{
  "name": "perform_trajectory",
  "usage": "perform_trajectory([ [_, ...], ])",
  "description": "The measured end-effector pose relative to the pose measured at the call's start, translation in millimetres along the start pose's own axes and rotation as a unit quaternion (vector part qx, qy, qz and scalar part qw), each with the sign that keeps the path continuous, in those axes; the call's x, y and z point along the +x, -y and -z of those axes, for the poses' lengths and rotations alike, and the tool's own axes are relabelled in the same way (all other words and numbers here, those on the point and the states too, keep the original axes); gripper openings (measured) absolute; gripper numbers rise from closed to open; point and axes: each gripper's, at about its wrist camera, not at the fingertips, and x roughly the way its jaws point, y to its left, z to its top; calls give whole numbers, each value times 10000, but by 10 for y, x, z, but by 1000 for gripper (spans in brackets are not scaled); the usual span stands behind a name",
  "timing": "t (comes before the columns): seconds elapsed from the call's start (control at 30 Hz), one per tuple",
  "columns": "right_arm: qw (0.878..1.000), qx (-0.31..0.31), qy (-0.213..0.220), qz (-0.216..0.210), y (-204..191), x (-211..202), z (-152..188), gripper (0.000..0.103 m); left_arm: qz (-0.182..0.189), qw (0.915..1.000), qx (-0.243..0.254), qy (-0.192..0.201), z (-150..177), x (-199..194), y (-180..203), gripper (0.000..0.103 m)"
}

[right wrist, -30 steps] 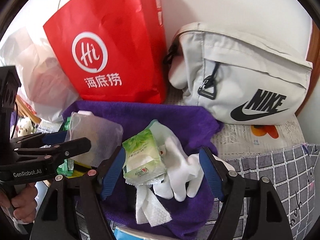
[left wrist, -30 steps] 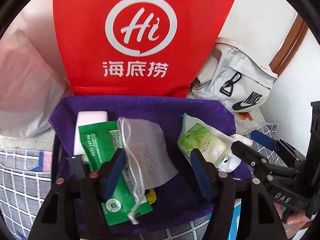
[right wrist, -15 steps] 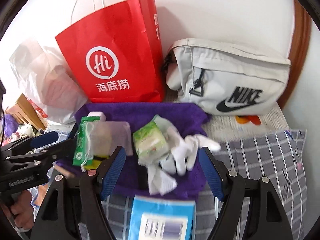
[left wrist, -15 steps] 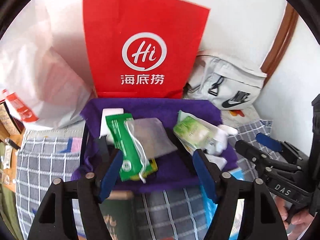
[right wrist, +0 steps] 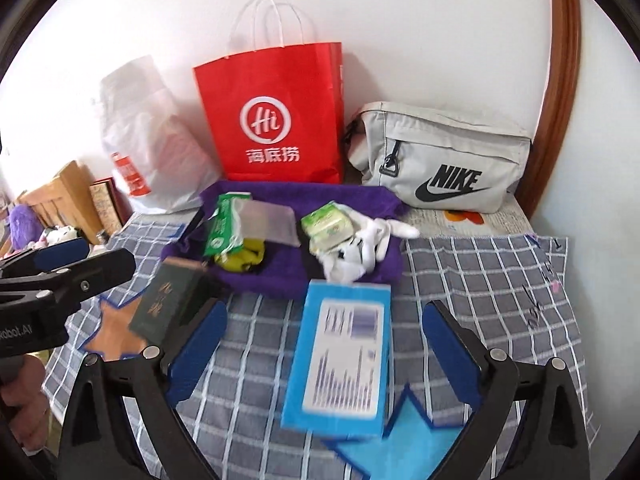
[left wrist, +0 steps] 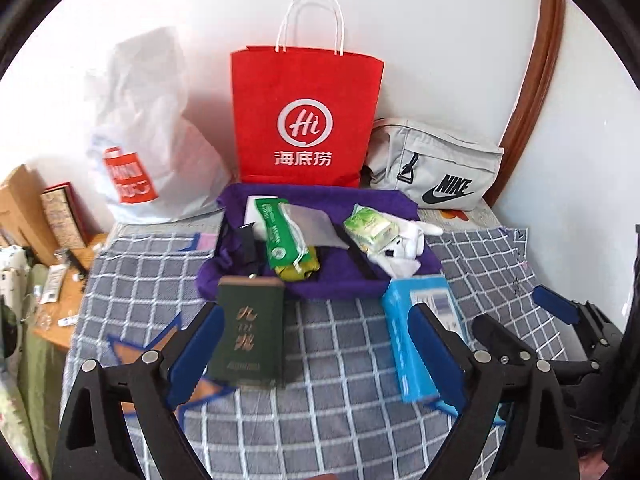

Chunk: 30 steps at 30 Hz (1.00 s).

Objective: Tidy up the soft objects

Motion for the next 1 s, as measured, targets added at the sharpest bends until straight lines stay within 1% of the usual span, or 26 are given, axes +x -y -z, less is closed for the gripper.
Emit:
perform_trajectory([
  [0.13,10000,36,45,22,-27,-262,193,101,-171,9997,102,124,233,-278,70,94],
  [0.23,10000,-2,64,-1,-59,-458,357,101,-246,9994,5,257,395,-464,83,94],
  [0.37,9999,-13,140,-50,-77,-673,525,101,-260,9990,-126,341,601,-648,85,94],
  [0.53,9997,-101,234,-16,-105,-890,736,101,-250,9984,-249,446,820,-860,95,94],
  [0.73,9995,-99,312,-18,-89,-1077,904,101,-391,9976,-237,528,990,-1017,116,94],
  [1.0,9988,-136,473,-60,-117,-1267,971,101,-378,9970,-228,630,1064,-1163,126,94],
])
